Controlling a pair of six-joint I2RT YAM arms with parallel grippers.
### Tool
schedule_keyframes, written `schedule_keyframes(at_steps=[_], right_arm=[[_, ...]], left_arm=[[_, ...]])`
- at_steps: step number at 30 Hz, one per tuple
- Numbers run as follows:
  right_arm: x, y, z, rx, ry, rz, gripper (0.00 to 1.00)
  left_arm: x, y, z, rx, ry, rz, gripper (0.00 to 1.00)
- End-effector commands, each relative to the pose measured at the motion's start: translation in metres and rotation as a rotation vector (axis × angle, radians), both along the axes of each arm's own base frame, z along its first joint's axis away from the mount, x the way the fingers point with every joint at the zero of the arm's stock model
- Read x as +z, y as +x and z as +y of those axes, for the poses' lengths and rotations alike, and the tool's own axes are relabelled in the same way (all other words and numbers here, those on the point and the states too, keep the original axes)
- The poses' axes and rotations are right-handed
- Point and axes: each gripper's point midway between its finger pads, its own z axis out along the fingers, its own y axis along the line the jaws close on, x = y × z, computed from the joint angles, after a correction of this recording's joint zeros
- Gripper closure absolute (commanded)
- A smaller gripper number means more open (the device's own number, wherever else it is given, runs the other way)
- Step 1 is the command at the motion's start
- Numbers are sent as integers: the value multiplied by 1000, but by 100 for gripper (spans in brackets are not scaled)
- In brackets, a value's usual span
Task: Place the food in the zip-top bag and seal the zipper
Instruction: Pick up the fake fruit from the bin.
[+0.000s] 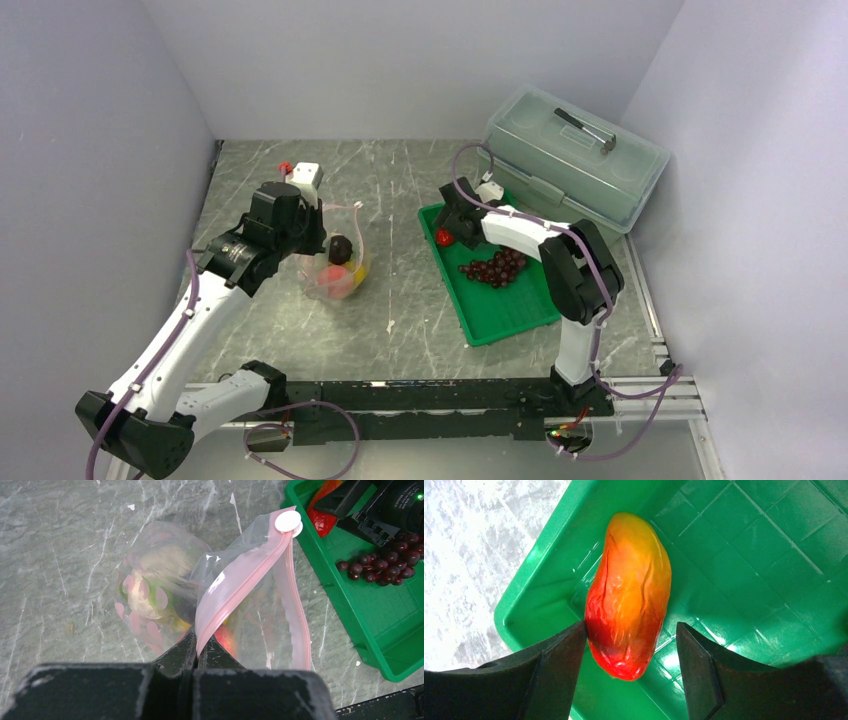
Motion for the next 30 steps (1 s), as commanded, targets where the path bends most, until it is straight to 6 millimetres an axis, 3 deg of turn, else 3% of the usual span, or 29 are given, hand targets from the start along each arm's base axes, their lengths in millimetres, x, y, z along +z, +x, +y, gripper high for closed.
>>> schedule_keyframes(at_steps=[1, 6, 14, 30], right_arm=[[12, 16, 4, -33, 36, -48, 32], [12, 15, -2, -40, 29, -55, 45], [32, 8, -15, -31, 3, -107, 72], [96, -24, -21, 88, -27, -244, 82]], left_arm=[[7, 2, -2, -15, -3, -31, 100], [7, 3, -1, -13, -2, -33, 100], [7, 2, -2, -15, -3, -31, 100], [9, 1, -2, -19, -8, -33, 100]])
